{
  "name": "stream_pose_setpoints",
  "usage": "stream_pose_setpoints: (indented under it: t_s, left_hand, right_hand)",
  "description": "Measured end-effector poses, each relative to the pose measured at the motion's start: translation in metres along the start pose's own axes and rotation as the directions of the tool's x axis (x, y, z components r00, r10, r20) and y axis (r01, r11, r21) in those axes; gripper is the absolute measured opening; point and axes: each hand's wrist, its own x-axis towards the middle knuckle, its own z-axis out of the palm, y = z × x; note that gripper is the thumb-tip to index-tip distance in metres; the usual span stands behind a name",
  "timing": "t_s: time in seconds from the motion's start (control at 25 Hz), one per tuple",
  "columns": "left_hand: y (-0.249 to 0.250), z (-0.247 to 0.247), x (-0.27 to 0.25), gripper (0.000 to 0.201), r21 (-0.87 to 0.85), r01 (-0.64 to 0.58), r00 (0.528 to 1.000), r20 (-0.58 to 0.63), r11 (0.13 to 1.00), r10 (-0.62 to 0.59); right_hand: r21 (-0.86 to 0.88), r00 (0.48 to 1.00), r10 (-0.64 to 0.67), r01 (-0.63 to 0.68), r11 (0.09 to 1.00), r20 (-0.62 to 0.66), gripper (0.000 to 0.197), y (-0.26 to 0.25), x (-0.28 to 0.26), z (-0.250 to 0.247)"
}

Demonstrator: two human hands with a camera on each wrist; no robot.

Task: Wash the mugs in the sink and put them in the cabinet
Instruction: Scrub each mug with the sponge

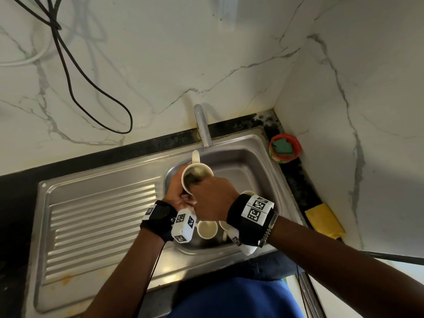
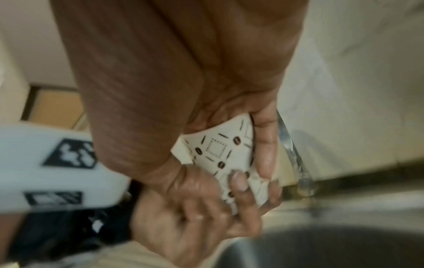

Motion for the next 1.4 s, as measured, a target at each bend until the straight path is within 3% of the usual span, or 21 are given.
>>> stream_pose_setpoints:
  t_s: [0.08, 0.2, 0.24, 0.32, 0.36, 0.44, 0.48, 0.52, 0.56, 0.6, 0.68, 0.72, 0.76, 0.8, 0.84, 0.96, 1.0, 1.12, 1.2, 1.28, 1.4]
  left_hand:
    - [0.001, -0.003, 0.004, 0.046, -0.074, 0.102, 0.994, 0.048, 0.992, -0.098]
    - [0.002, 0.0, 0.003, 0.048, -0.01, 0.101, 0.995, 0.026, 0.995, -0.101]
    - [0.001, 0.001, 0.0, 0.049, 0.017, 0.11, 0.993, 0.045, 0.994, -0.111]
    - [-0.004, -0.002, -0.006, 0.052, 0.006, 0.109, 0.991, 0.081, 0.994, -0.109]
    - [-0.007, -0.003, -0.008, 0.053, 0.006, 0.081, 0.992, 0.092, 0.997, -0.081]
    - [-0.013, -0.007, -0.013, 0.058, 0.014, -0.008, 0.992, 0.125, 1.0, 0.007]
    - [-0.014, -0.011, -0.015, 0.059, 0.015, -0.058, 0.986, 0.154, 0.998, 0.055]
    - [-0.013, -0.017, -0.019, 0.056, 0.036, -0.109, 0.977, 0.188, 0.993, 0.1]
    - [-0.009, -0.024, -0.021, 0.051, 0.111, -0.185, 0.963, 0.216, 0.976, 0.158]
    - [-0.004, -0.032, -0.022, 0.044, 0.259, -0.291, 0.945, 0.226, 0.921, 0.236]
    - [0.006, -0.045, -0.025, 0.033, 0.637, -0.471, 0.876, 0.253, 0.61, 0.411]
    - [0.008, -0.049, -0.028, 0.032, 0.761, -0.484, 0.851, 0.293, 0.432, 0.436]
    - [0.007, -0.05, -0.03, 0.034, 0.829, -0.467, 0.853, 0.329, 0.309, 0.406]
    - [0.004, -0.05, -0.031, 0.034, 0.853, -0.45, 0.87, 0.353, 0.265, 0.343]
    - [-0.001, -0.046, -0.034, 0.035, 0.857, -0.422, 0.899, 0.355, 0.295, 0.256]
    - [-0.02, -0.041, -0.037, 0.06, 0.717, -0.168, 0.98, 0.195, 0.676, 0.037]
    - [-0.027, -0.042, -0.032, 0.063, 0.65, -0.109, 0.989, 0.146, 0.752, 0.017]
    - [-0.045, -0.05, -0.006, 0.033, 0.375, -0.055, 0.998, 0.036, 0.926, 0.044]
    - [-0.052, -0.054, 0.019, 0.027, 0.21, -0.022, 0.996, -0.083, 0.977, 0.04]
    - [-0.059, -0.057, 0.05, 0.028, 0.216, 0.043, 0.976, -0.216, 0.976, 0.005]
    - [-0.072, -0.079, 0.1, 0.021, 0.227, 0.113, 0.913, -0.408, 0.967, -0.011]
  right_hand:
    - [-0.116, 1.0, 0.009, -0.006, 0.993, 0.025, 0.057, 0.006, -0.001, 0.007]
    - [-0.195, 0.999, 0.017, -0.011, 0.981, 0.03, 0.042, 0.003, -0.006, 0.007]
    - [-0.13, 1.0, -0.001, 0.005, 0.992, 0.029, 0.036, 0.005, -0.006, 0.006]
    - [0.229, 0.999, 0.004, -0.013, 0.973, 0.041, 0.03, 0.015, -0.006, 0.006]
    - [0.479, 0.997, 0.01, -0.048, 0.877, 0.083, 0.029, 0.02, -0.006, 0.004]
    - [0.853, 0.985, 0.033, -0.165, 0.496, 0.171, 0.025, 0.024, -0.007, 0.004]
    - [0.92, 0.98, 0.06, -0.198, 0.338, 0.189, 0.021, 0.024, -0.008, 0.004]
    - [0.938, 0.98, 0.099, -0.192, 0.288, 0.171, 0.018, 0.023, -0.01, 0.004]
    - [0.925, 0.982, 0.143, -0.166, 0.342, 0.123, 0.016, 0.024, -0.011, 0.008]
    - [0.878, 0.984, 0.165, -0.134, 0.46, 0.064, 0.016, 0.028, -0.012, 0.015]
    - [0.651, 0.994, 0.103, -0.095, 0.753, 0.025, 0.024, 0.037, -0.013, 0.032]
    - [0.49, 0.996, 0.069, -0.087, 0.867, 0.056, 0.028, 0.039, -0.014, 0.04]
    - [0.343, 0.994, 0.057, -0.084, 0.936, 0.089, 0.029, 0.04, -0.013, 0.049]
    - [0.234, 0.993, 0.053, -0.076, 0.969, 0.101, 0.029, 0.039, -0.013, 0.056]
    - [0.164, 0.994, 0.05, -0.066, 0.984, 0.1, 0.031, 0.039, -0.013, 0.062]
    - [0.105, 0.999, 0.045, -0.048, 0.993, 0.026, 0.043, 0.043, -0.01, 0.077]
    - [0.1, 0.998, 0.054, -0.055, 0.994, 0.016, 0.046, 0.046, -0.008, 0.081]
    - [0.17, 0.985, 0.172, -0.167, 0.971, -0.014, 0.047, 0.05, 0.002, 0.081]
    - [0.295, 0.966, 0.246, -0.212, 0.932, -0.082, 0.039, 0.056, 0.007, 0.076]
    - [0.441, 0.945, 0.303, -0.223, 0.869, -0.121, 0.03, 0.066, 0.006, 0.074]
    - [0.523, 0.936, 0.351, -0.297, 0.799, -0.004, 0.02, 0.084, -0.007, 0.089]
